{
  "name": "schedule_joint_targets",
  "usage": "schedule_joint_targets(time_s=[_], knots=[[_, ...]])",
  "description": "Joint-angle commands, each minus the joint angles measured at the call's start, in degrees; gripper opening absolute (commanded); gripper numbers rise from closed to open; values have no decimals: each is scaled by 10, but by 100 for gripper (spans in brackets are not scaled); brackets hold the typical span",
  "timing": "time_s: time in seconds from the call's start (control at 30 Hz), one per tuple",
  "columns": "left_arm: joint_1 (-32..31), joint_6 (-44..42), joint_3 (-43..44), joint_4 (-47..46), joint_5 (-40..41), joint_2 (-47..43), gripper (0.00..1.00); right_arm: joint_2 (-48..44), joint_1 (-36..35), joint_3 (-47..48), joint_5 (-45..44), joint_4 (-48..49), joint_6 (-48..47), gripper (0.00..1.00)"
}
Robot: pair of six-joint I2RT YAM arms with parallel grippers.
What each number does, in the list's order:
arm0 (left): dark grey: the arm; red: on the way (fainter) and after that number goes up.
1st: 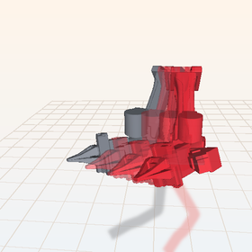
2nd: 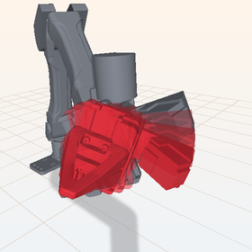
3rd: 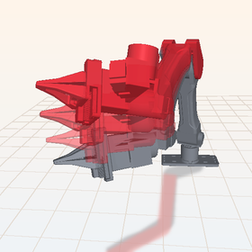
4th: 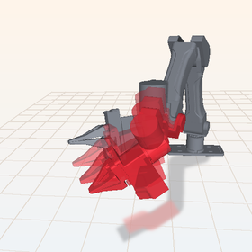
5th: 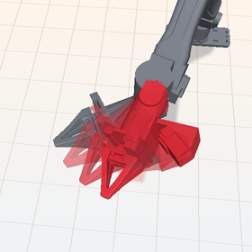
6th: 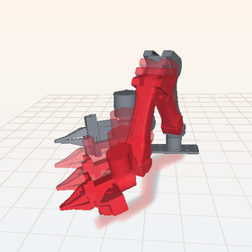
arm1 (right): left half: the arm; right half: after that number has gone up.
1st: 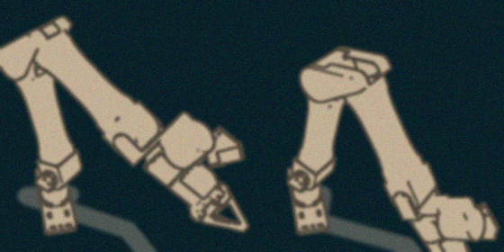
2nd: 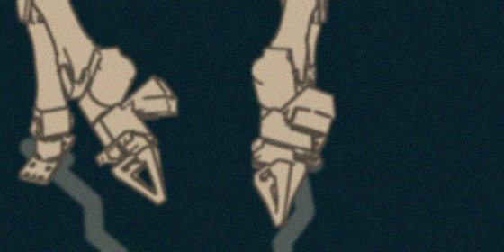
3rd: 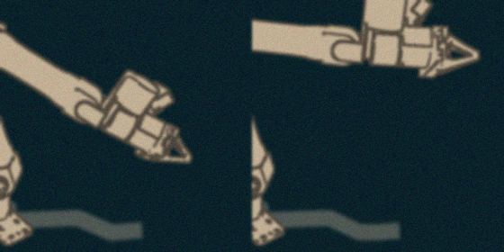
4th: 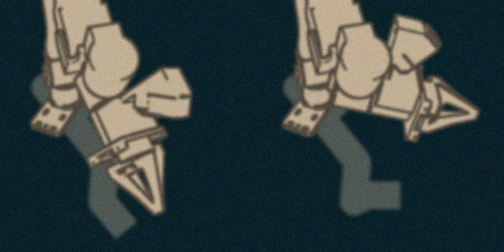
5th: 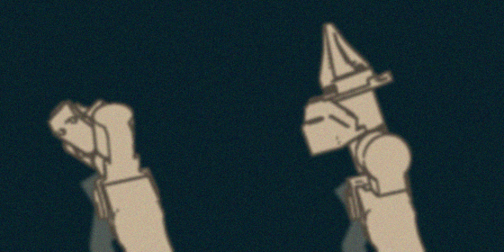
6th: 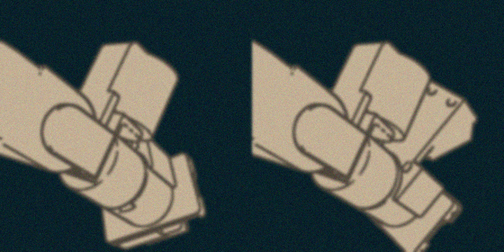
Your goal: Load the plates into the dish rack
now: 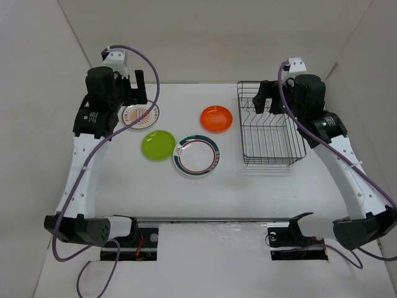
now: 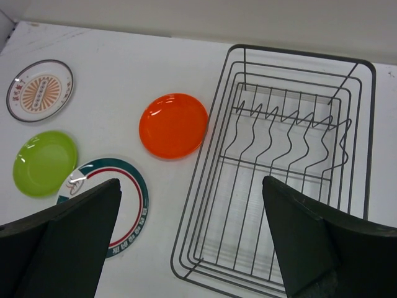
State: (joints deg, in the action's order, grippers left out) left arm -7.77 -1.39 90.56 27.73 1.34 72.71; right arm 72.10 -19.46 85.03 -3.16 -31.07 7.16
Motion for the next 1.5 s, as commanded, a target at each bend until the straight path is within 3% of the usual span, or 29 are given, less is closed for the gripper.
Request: schedule_joint_targets(time_s=[0.0, 0.1, 0.2, 0.4, 0.6, 0.7, 1.2, 1.47], knots=[[3, -3, 3, -13, -7, -5, 100, -11, 5, 2, 16, 21, -2, 100], [3, -3, -32, -42, 29, -11, 100, -11, 5, -5, 52, 31, -10, 100], [47, 13, -49, -71, 45, 2, 100, -22, 5, -27, 86, 46, -15, 100], [170, 38, -62, -107, -161, 90, 100, -41, 0, -57, 142, 75, -21, 100], [264, 75, -98, -159, -255, 184, 100, -69, -52, -97, 169, 113, -29, 100], [300, 89, -91, -164, -351, 246, 100, -74, -85, -104, 177, 125, -34, 100], [307, 113, -96, -271, -436, 428, 96, -110, -123, -148, 134, 145, -34, 100], [307, 114, -76, -293, -412, 492, 95, -143, -128, -166, 98, 152, -29, 100]])
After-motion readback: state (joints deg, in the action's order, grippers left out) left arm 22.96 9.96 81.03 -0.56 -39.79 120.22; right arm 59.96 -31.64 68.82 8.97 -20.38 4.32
